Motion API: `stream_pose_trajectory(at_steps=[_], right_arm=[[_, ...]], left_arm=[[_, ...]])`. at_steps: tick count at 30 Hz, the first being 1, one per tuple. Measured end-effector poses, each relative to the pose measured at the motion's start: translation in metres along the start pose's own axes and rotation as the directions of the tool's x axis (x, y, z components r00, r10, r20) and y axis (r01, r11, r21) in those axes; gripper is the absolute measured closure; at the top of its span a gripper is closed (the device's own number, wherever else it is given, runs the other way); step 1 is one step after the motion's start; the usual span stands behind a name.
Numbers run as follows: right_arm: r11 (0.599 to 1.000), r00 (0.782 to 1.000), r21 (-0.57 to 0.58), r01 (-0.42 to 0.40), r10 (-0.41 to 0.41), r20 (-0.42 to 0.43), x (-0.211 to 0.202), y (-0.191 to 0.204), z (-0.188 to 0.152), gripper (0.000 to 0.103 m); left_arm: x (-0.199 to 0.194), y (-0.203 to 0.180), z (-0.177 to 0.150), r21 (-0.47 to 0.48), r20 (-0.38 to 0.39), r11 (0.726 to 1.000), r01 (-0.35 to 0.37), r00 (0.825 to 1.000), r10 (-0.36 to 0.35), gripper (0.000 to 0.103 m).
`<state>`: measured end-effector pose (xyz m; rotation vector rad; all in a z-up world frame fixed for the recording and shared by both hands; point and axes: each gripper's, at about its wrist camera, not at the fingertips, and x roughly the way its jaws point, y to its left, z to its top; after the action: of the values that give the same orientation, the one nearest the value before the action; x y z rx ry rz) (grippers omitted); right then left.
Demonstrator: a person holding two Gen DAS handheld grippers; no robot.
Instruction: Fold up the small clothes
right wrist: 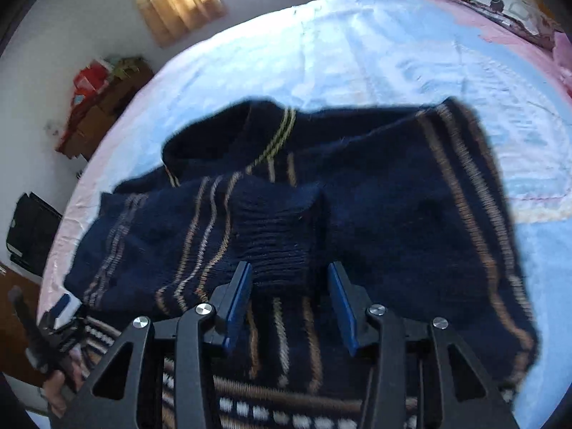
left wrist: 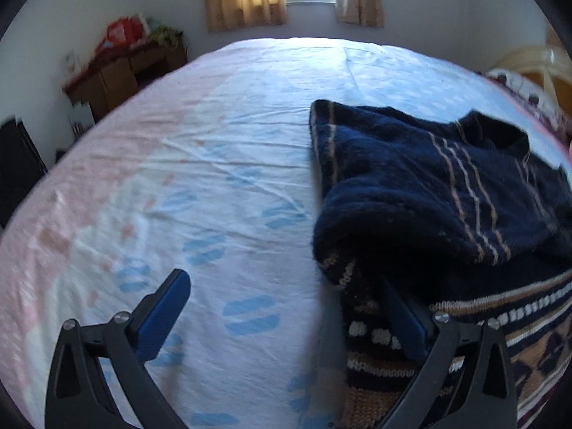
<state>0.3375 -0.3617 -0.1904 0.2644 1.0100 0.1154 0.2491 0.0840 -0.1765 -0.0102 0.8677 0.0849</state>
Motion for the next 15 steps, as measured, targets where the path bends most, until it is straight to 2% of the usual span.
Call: stream_pose_trajectory(at_steps=[1,2,3,4,9,12,15], right_arm=[[0.999,0.999,-0.020,0.025,-0.024,0.020,0.000,0.005,-0.001,0.062],[0.997,0.999,-0.057,0.044,-0.042,0.032,0.002,0.013,-0.003,0.076],[0.995,0.998,-0.085,0.055,-0.052,0.040,0.003,0.018,-0.002,0.081],[0.992,0.997,-0.108,0.067,-0.062,0.052,0.002,0.023,-0.003,0.096],[0.974,0.982,-0.188,0.122,-0.092,0.162,-0.022,0.035,0.000,0.097],[0.976,0.969,-0.173,0.128,-0.086,0.232,-0.043,0.028,0.004,0.097],[0.975,0.958,-0.159,0.156,-0.111,0.263,-0.053,0.021,0.009,0.097]], left_arm=[[0.000,0.002,-0.001,-0.015,0.003,1.000,0.006,1.000,-0.006,0.000],[0.000,0.003,-0.004,-0.019,0.009,1.000,0.007,1.000,-0.007,0.000],[-0.001,0.002,-0.005,-0.019,0.016,1.000,0.005,1.000,-0.004,0.000],[-0.001,0.002,-0.005,-0.018,0.018,1.000,0.003,1.000,-0.003,0.000],[-0.001,0.000,-0.005,-0.010,0.018,1.000,-0.005,1.000,0.005,0.000],[0.000,0.000,-0.005,-0.008,0.016,1.000,-0.004,1.000,0.004,0.000],[0.000,0.001,-0.005,-0.010,0.022,1.000,0.000,1.000,0.001,0.000]])
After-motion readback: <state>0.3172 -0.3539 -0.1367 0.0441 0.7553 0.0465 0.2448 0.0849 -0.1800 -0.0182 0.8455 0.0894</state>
